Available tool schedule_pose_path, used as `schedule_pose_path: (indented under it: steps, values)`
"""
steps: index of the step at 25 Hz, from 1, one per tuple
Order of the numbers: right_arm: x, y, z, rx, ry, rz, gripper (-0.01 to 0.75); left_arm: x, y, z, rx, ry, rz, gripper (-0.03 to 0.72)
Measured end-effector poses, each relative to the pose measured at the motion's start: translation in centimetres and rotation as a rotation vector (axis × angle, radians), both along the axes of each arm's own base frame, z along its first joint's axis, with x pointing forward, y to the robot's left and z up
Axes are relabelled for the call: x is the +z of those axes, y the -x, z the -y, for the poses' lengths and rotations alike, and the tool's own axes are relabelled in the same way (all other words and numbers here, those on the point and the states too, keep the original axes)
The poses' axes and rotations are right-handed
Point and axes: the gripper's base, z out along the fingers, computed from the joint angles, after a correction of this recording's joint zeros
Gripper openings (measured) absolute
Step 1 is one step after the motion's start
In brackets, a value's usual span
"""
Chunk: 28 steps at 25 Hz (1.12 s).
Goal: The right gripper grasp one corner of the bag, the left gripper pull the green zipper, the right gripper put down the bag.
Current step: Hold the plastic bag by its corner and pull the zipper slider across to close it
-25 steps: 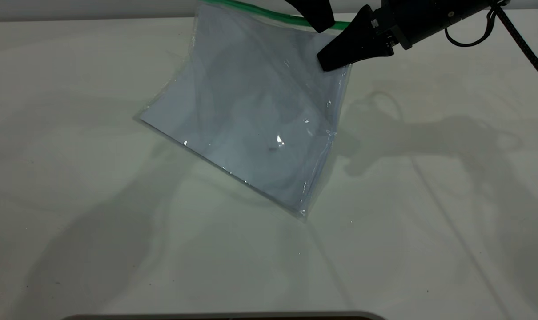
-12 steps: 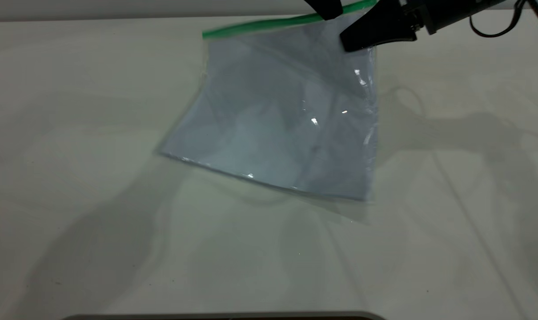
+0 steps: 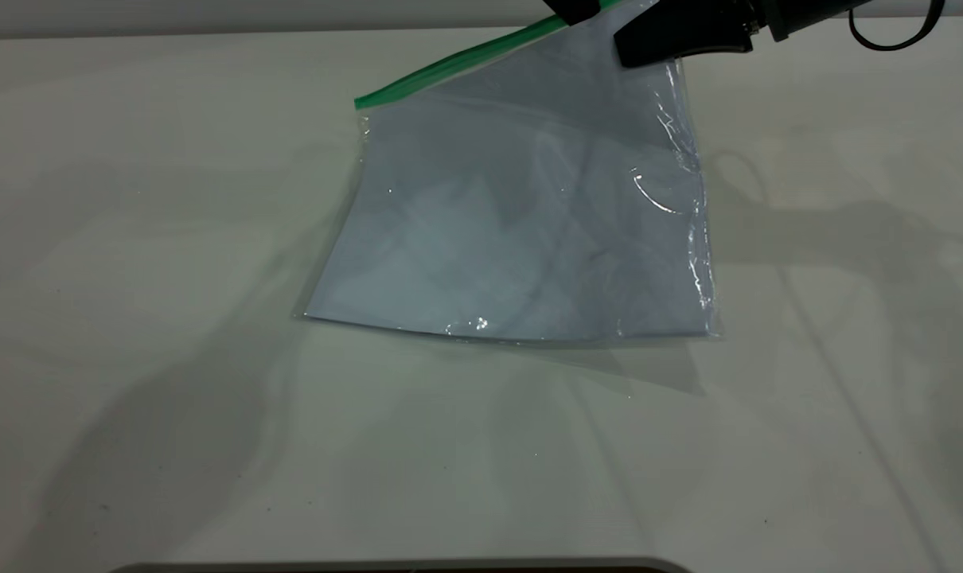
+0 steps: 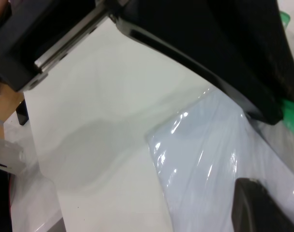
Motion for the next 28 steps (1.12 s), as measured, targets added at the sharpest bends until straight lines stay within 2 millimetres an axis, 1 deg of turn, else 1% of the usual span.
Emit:
schedule_pose_path:
  steps: [9, 14, 20, 24, 28]
  values:
    - [0.3, -0.2, 0.2, -0.028, -0.029, 0.002, 0.034, -0.3, -0.9, -1.6, 0.034, 0.021, -0.039, 0.057]
    - [0.8, -0.7, 1.6, -0.039, -0.056, 0.014, 0.034, -1.3, -1.5, -2.8, 0.058, 0.016, -0.063, 0.061]
    - [1.9, -1.7, 3.2, -0.041, -0.069, 0.051, 0.034, -3.7, -2.8, -5.1, 0.103, -0.020, -0.092, 0.061]
    - [2.6, -2.3, 3.9, -0.049, -0.071, 0.073, 0.034, -4.7, -3.5, -6.8, 0.132, -0.033, -0.109, 0.063]
    - [3.0, -2.8, 4.7, -0.068, -0.069, 0.092, 0.034, -5.6, -4.3, -9.2, 0.170, -0.051, -0.133, 0.065]
